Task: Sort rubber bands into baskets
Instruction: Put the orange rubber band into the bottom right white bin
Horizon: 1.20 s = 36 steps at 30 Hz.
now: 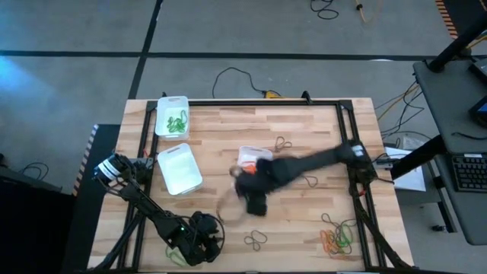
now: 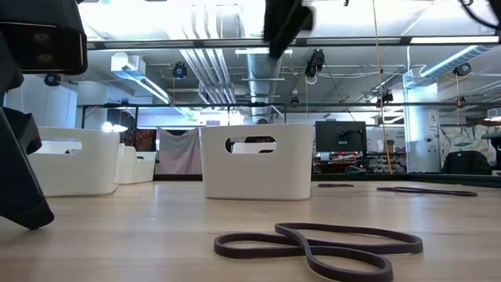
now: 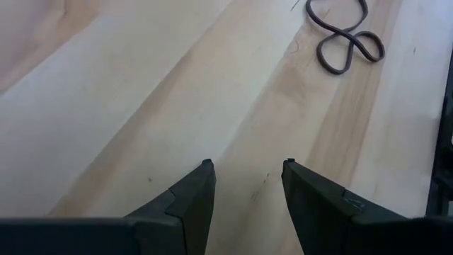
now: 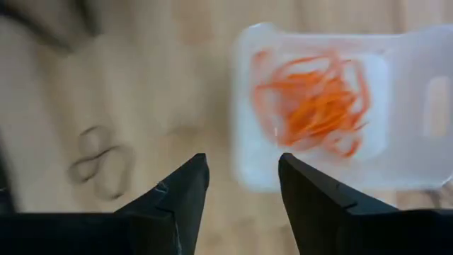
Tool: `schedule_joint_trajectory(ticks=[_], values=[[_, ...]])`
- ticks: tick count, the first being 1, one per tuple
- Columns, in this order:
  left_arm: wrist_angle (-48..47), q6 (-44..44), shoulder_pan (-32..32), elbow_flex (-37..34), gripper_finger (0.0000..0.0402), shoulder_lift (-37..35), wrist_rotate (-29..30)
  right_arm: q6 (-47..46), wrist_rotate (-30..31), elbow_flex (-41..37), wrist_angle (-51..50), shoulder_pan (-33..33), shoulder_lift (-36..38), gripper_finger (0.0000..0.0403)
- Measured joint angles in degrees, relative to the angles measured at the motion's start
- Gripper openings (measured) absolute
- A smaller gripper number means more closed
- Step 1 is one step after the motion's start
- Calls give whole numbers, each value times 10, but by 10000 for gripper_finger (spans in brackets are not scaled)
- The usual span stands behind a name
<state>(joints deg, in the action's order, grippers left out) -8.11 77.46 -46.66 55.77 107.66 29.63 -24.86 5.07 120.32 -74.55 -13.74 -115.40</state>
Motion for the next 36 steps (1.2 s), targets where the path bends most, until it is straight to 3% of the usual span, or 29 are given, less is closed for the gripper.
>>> schedule_joint_trajectory(ticks=[5, 9, 16, 19, 22, 31, 36], values=[[0, -27, 5, 0, 153, 0, -1, -125, 40, -23, -3, -125, 28, 161], [0, -37, 11, 0, 153, 0, -1, -286, 29, -53, -14, -219, 21, 148], [8, -50, 13, 0, 153, 0, -18, -556, -98, -212, 4, -318, 21, 150], [9, -60, 13, 0, 153, 0, -21, -623, -162, -282, 3, -334, 23, 158], [11, -63, 13, 0, 153, 0, -32, -625, -225, -328, 15, -330, 24, 162], [22, -45, 6, 0, 153, 0, -47, -551, -275, -415, 25, -303, 26, 143], [21, -40, 0, 3, 153, 0, -51, -515, -299, -456, 113, -298, 26, 132]])
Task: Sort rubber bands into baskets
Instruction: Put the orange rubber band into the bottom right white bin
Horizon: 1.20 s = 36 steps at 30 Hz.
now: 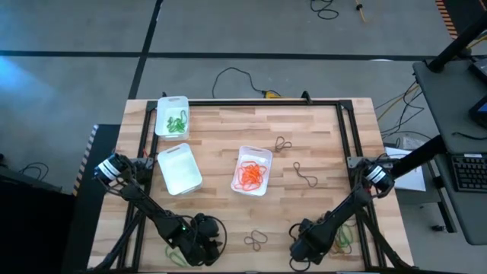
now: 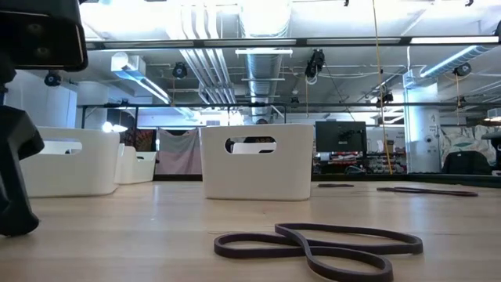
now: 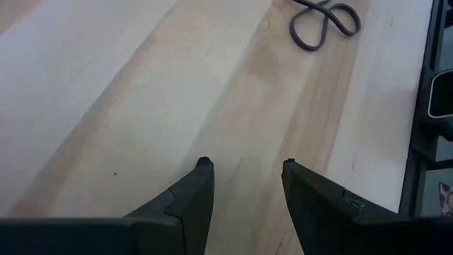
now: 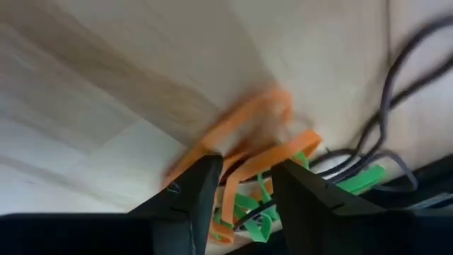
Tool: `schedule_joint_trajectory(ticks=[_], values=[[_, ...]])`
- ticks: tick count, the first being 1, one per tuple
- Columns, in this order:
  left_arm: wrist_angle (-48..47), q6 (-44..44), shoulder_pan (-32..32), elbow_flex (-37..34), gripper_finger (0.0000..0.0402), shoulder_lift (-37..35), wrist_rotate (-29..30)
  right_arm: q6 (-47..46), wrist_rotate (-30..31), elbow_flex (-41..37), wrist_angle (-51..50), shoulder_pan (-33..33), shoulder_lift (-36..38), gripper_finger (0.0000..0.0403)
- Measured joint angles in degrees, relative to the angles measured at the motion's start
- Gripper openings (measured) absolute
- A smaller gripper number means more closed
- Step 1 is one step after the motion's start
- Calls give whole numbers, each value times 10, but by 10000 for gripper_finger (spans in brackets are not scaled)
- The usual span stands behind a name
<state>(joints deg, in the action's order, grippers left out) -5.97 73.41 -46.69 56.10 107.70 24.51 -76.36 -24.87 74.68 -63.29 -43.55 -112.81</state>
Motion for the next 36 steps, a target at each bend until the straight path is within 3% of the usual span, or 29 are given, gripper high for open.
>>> schedule_joint_trajectory(ticks=[7, 14, 26, 36], values=[[0, 21, -1, 0, 153, 0, 1, 15, -4, -11, 33, 8, 3, 99], [0, 21, -1, 0, 153, 0, 2, 44, 113, 41, 43, 33, 6, 16], [-2, 28, -1, 0, 153, 0, 3, 172, 295, 153, 66, 99, 6, 13], [-3, 37, -1, 0, 153, 0, 4, 230, 296, 160, 117, 113, 7, 13]])
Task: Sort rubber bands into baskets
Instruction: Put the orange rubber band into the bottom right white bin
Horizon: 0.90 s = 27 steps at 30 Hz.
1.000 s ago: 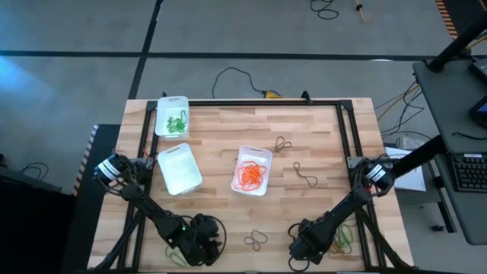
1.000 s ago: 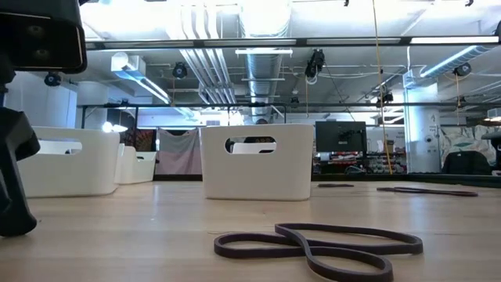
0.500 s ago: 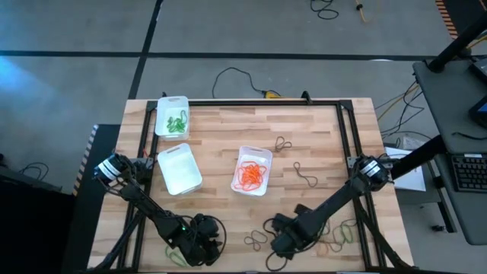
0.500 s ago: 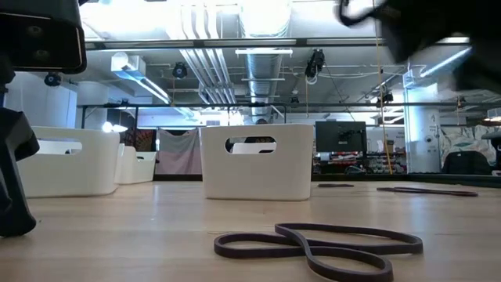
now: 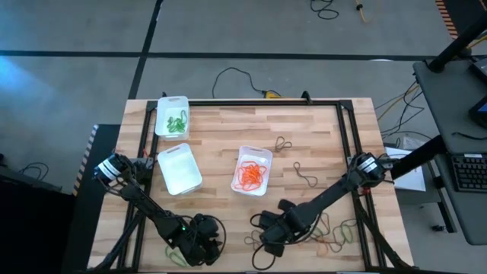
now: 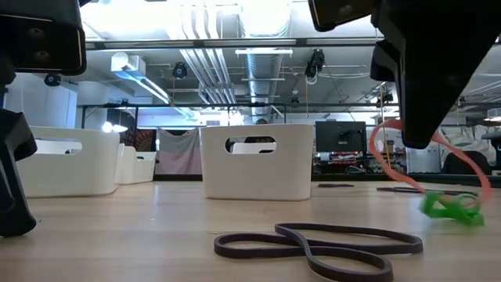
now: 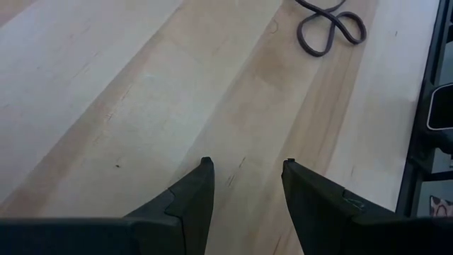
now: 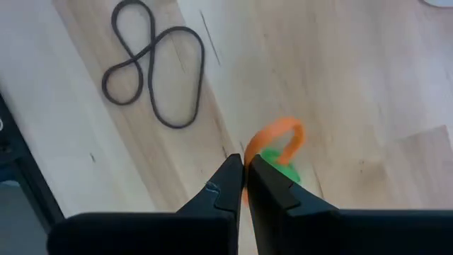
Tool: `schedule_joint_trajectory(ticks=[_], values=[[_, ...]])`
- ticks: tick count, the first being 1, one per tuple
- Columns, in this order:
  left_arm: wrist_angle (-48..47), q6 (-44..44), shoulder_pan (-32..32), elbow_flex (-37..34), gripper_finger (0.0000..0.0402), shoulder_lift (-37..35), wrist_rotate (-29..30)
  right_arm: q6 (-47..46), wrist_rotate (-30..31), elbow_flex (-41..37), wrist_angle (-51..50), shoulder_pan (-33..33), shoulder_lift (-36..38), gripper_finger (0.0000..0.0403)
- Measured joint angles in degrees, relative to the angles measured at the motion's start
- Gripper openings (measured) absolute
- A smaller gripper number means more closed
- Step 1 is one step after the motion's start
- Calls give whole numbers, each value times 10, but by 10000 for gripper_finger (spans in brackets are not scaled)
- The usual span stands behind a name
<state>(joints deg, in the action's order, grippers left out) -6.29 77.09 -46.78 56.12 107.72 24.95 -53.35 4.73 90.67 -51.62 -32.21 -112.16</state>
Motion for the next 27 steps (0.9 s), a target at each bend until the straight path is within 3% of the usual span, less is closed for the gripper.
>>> schedule_joint_trajectory(ticks=[7, 13, 16, 20, 27], values=[[-2, 1, 0, 0, 153, 0, 0, 12, 6, 11, 0, -1, 53, 12], [-4, 0, 0, 0, 153, 0, 2, 15, 96, 11, -14, -2, 118, 12], [-7, 0, 0, 0, 153, 0, 9, 14, 108, 8, -67, 0, 124, 12], [-8, 0, 0, 0, 153, 0, 16, -7, 95, -15, -102, 2, 115, 12], [-8, 0, 0, -1, 153, 1, 29, -10, -14, -118, 21, 3, 94, 12]])
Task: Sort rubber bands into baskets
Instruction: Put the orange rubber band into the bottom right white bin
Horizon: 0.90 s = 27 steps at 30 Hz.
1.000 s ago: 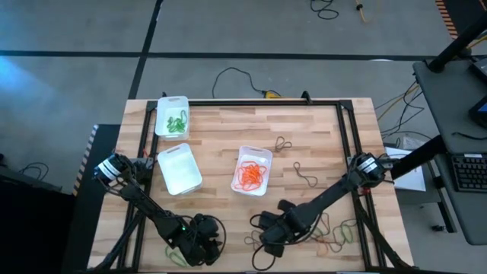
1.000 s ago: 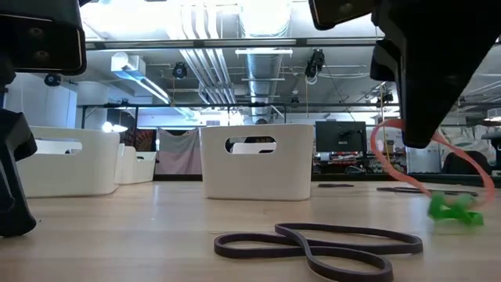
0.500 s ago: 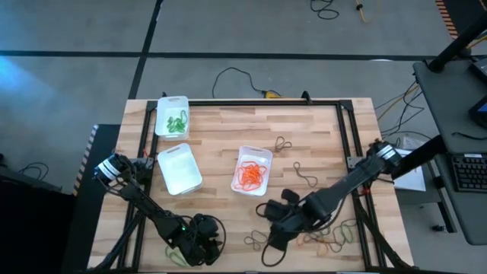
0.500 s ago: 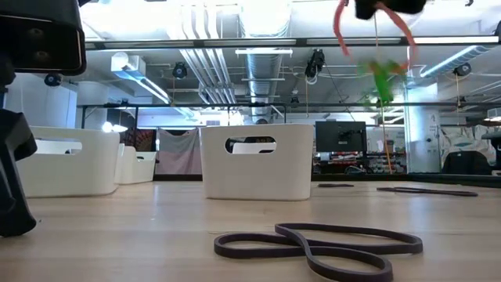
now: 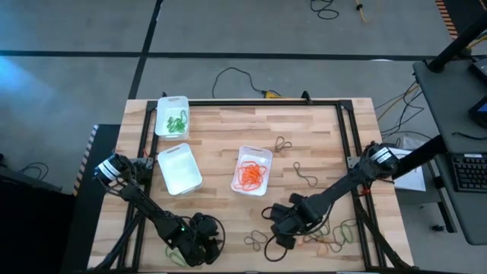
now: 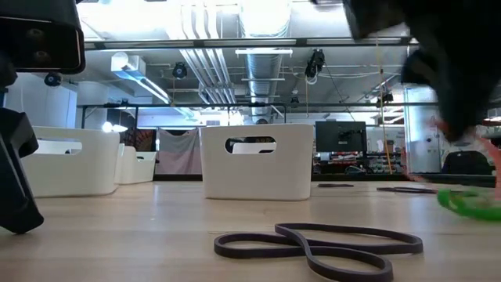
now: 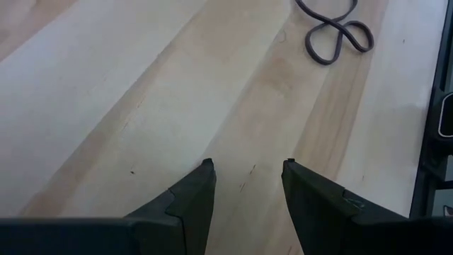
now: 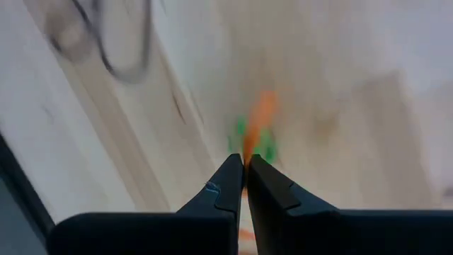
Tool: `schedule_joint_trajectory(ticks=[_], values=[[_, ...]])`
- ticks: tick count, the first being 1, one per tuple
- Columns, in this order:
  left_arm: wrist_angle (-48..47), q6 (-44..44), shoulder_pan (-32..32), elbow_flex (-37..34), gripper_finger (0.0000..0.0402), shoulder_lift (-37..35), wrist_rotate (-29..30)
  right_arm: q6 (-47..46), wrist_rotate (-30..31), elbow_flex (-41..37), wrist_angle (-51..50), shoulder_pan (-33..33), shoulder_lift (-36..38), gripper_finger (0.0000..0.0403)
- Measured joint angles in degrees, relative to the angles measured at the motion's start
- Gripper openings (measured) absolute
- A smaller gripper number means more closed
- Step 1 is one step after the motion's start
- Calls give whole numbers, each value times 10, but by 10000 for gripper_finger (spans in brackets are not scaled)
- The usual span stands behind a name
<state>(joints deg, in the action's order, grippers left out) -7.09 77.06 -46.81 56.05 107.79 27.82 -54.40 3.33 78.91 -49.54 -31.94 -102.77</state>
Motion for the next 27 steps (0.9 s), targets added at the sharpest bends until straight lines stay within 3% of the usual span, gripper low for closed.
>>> schedule_joint_trajectory(ticks=[4, 11, 17, 23, 27], values=[[0, 0, 0, 0, 153, 0, 1, -26, -53, -55, -11, 0, -2, 12], [0, 2, 0, -2, 153, 0, 2, -95, -59, -101, -61, 1, 3, 12], [0, 6, 0, -3, 153, 0, 2, -63, -63, -44, -51, 0, 10, 12], [-1, 6, 1, -3, 153, 0, 2, 30, -11, 40, -28, -8, 18, 12], [-2, 6, 1, -3, 153, 0, 2, 56, -3, 38, -28, -7, 20, 12]])
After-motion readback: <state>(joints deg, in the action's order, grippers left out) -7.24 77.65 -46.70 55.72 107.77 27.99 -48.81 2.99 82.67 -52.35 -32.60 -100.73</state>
